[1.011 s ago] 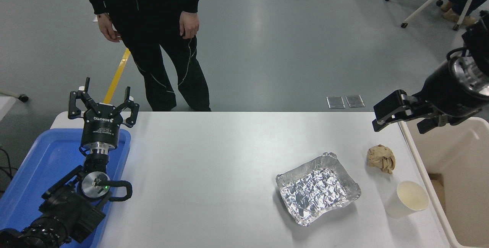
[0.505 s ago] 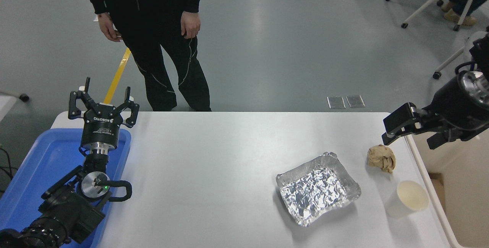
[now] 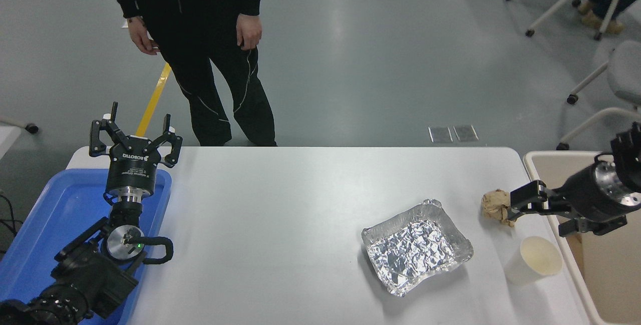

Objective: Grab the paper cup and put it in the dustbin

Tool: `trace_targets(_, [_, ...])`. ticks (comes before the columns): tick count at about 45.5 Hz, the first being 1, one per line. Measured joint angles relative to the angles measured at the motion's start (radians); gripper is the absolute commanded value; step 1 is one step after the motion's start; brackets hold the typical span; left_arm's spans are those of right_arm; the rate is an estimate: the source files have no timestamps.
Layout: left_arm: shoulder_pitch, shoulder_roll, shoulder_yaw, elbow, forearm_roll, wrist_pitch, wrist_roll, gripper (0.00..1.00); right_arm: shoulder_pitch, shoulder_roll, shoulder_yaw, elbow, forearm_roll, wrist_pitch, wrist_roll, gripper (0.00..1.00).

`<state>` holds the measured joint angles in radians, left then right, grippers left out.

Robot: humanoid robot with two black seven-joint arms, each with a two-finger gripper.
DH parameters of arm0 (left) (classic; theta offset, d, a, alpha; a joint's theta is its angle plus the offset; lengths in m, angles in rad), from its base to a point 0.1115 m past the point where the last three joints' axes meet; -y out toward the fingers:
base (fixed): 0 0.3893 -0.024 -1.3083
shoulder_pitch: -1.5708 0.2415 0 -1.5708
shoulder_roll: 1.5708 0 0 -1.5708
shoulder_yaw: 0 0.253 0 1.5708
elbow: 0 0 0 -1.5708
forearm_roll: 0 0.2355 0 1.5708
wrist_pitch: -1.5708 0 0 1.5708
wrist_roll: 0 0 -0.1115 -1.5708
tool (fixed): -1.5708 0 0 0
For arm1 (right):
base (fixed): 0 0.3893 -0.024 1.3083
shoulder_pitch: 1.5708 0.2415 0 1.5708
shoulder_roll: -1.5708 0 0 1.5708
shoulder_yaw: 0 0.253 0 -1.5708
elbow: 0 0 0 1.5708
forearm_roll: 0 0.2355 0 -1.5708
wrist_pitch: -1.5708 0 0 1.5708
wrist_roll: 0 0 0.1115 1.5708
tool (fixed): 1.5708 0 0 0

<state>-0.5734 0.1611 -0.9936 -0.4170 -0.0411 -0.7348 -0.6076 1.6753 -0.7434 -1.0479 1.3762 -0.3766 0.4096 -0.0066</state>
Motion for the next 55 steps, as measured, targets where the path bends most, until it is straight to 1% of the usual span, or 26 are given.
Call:
trace_targets(12, [0.000,0.000,0.000,0.000,0.000,0.000,0.000,0.99,-0.155,-0.010,0.056,-0.083,-0.040,-0.051,0.005,1.00])
trace_targets(33, [0.001,0.000,0.000,0.000,0.000,0.000,0.000,0.99,-0.267,-0.028,0.082,-0.218,-0.074,-0.073,0.010,1.00])
trace_targets(45, [0.001,0.000,0.000,0.000,0.000,0.000,-0.001,0.99,-0.330,-0.029,0.106,-0.261,-0.080,-0.079,0.011,1.00])
trace_targets(52, [0.001,0.000,0.000,0.001,0.000,0.000,-0.001,0.99,-0.376,-0.023,0.123,-0.276,-0.079,-0.109,0.009,1.00])
trace_targets(53, [0.001,0.000,0.000,0.001,0.000,0.000,-0.001,0.99,-0.383,-0.022,0.126,-0.277,-0.077,-0.114,0.009,0.99])
trace_targets(55, [0.001,0.000,0.000,0.001,0.000,0.000,-0.001,0.99,-0.399,-0.018,0.135,-0.280,-0.075,-0.126,0.009,0.94])
